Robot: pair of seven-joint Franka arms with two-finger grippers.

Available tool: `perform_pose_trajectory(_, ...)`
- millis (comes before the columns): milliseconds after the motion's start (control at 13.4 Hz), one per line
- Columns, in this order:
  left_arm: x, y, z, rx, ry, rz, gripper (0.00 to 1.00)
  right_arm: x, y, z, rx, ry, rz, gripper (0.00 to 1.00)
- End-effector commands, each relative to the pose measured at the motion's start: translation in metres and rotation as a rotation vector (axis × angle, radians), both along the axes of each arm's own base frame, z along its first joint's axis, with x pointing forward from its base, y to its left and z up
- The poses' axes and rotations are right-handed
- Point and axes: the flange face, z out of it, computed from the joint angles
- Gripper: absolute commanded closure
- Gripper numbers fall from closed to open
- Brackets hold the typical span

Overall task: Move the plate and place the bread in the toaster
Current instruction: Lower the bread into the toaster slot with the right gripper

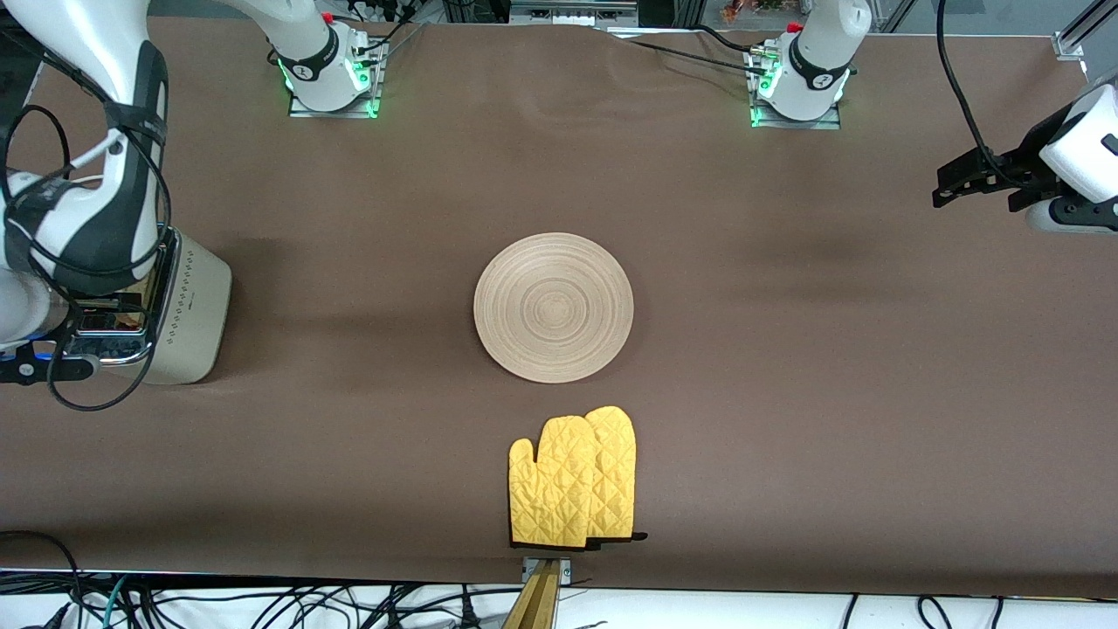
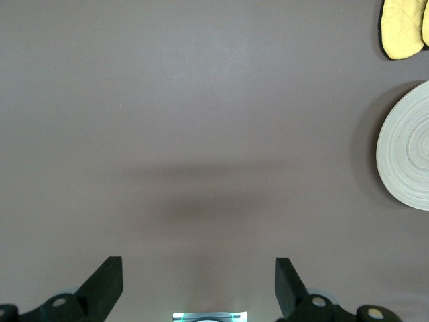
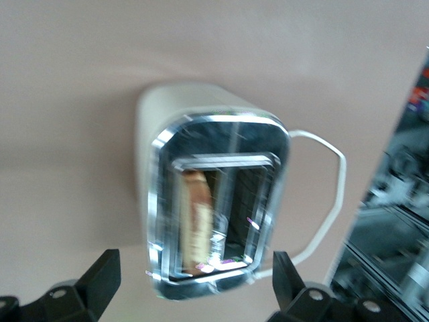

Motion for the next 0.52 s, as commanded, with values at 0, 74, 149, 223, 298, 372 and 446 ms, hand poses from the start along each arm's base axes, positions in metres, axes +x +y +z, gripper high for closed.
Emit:
perform_pose_trajectory(0, -0.003, -0.001, 0.001, 0.016, 0.005, -0.016, 0.00, 0.003, 0.018, 0.019, 0.124, -0.051, 0.012, 0.00)
perform_pose_trajectory(74, -0.003, -0.001, 0.001, 0.016, 0.005, -0.016, 0.00, 0.005, 0.028, 0.023, 0.188, -0.075, 0.012, 0.00)
perform_pose_trajectory(149, -0.003, 0.000, 0.001, 0.017, 0.005, -0.016, 0.00, 0.005, 0.036, 0.026, 0.253, -0.094, 0.007, 0.00)
perform_pose_trajectory(223, -0.003, 0.000, 0.001, 0.017, 0.005, -0.016, 0.00, 0.004, 0.040, 0.031, 0.304, -0.110, 0.001, 0.00)
perform_pose_trajectory(298, -0.003, 0.000, 0.001, 0.017, 0.005, -0.016, 0.00, 0.003, 0.044, 0.035, 0.335, -0.121, 0.001, 0.00)
perform_pose_trajectory(372, -0.003, 0.000, 0.001, 0.017, 0.005, -0.016, 0.00, 0.002, 0.054, 0.040, 0.344, -0.122, 0.016, 0.00)
perform_pose_trajectory(446, -0.003, 0.000, 0.001, 0.017, 0.005, -0.016, 0.00, 0.000, 0.067, 0.045, 0.347, -0.124, 0.031, 0.00)
